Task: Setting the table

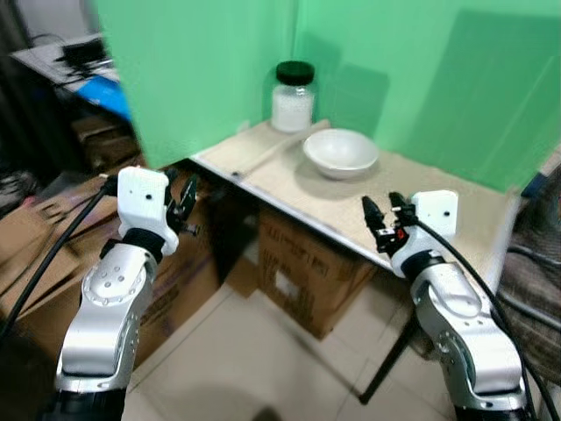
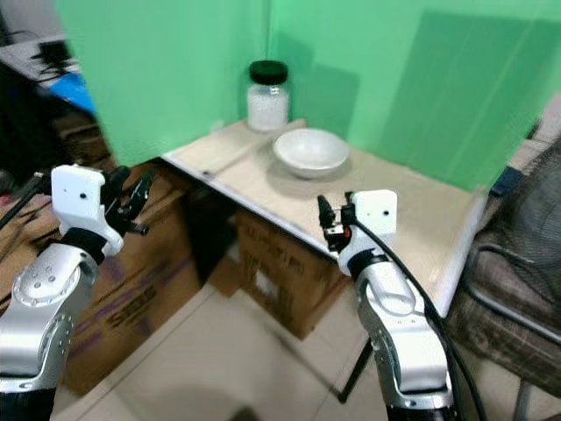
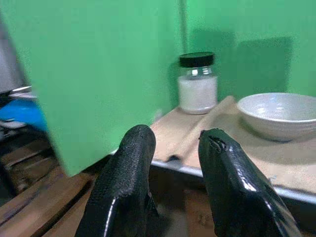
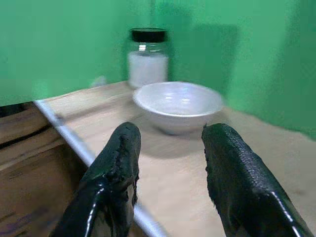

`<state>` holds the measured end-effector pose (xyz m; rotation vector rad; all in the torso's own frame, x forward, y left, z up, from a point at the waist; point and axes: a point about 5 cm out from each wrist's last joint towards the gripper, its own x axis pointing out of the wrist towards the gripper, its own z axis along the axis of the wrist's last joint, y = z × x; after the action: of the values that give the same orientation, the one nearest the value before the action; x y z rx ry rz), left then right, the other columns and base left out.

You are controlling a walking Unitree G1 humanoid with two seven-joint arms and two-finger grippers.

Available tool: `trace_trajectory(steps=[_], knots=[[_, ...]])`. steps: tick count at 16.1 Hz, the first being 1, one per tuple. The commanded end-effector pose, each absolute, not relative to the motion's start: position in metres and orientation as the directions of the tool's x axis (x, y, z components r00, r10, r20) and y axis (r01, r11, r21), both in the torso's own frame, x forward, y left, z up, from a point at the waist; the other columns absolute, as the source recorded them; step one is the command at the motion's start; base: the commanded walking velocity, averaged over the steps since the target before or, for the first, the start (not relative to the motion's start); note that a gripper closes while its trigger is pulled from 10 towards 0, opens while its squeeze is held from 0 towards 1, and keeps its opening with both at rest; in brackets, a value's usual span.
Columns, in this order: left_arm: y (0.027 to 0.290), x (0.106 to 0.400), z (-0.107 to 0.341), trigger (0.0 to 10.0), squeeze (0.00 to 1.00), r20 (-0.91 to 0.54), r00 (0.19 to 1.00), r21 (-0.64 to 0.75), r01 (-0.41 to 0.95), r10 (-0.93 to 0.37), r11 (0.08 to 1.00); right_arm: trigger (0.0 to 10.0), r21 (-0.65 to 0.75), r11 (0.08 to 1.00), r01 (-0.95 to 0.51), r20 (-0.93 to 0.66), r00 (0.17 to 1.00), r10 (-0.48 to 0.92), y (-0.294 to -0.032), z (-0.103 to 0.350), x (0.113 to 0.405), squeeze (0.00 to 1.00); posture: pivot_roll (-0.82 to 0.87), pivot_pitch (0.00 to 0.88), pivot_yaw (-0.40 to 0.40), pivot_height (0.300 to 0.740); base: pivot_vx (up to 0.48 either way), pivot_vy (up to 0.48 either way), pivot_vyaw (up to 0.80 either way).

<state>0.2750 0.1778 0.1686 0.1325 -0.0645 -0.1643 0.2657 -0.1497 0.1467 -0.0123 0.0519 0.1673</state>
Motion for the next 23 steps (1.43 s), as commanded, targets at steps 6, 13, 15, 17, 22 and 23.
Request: trace_trajectory(steps=[6, 13, 15, 17, 22, 23], knots=[[0.166, 0.276, 0.171, 10.0, 0.00, 0.050, 0.970, 0.155, 0.227, -0.237, 0.961, 10.0, 0.004, 0.988, -0.154, -0.034, 0.987, 0.155, -0.152, 0.149, 0.267, 0.00, 0.08, 0.000, 0.016, 0.740, 0.343, 0.000, 0.00], [0.166, 0.279, 0.171, 10.0, 0.00, 0.045, 0.967, 0.165, 0.242, -0.252, 0.956, 10.0, 0.008, 0.986, -0.166, -0.024, 0.986, 0.166, -0.149, 0.148, 0.268, 0.00, 0.08, 0.000, 0.023, 0.740, 0.343, 0.000, 0.00], [0.166, 0.280, 0.171, 10.0, 0.00, 0.046, 0.966, 0.167, 0.245, -0.256, 0.955, 10.0, 0.012, 0.986, -0.166, -0.020, 0.986, 0.166, -0.148, 0.149, 0.269, 0.00, 0.08, 0.000, 0.024, 0.740, 0.347, 0.000, 0.00], [0.165, 0.280, 0.171, 10.0, 0.00, 0.045, 0.963, 0.173, 0.253, -0.265, 0.952, 10.0, 0.061, 0.980, -0.187, -0.030, 0.981, 0.190, -0.147, 0.148, 0.268, 0.00, 0.08, 0.000, 0.026, 0.740, 0.345, 0.000, -0.58], [0.165, 0.279, 0.170, 10.0, 0.00, 0.028, 0.960, 0.188, 0.270, -0.280, 0.944, 10.0, -0.002, 0.947, -0.320, -0.032, 0.947, 0.320, -0.143, 0.154, 0.277, 0.00, 0.09, 0.000, 0.031, 0.740, 0.342, 0.000, 0.00], [0.165, 0.279, 0.169, 10.0, 0.00, 0.020, 0.957, 0.191, 0.281, -0.290, 0.940, 10.0, -0.046, 0.930, -0.365, -0.041, 0.931, 0.363, -0.142, 0.155, 0.280, 0.00, 0.09, 0.000, 0.032, 0.740, 0.334, 0.000, 0.00]])
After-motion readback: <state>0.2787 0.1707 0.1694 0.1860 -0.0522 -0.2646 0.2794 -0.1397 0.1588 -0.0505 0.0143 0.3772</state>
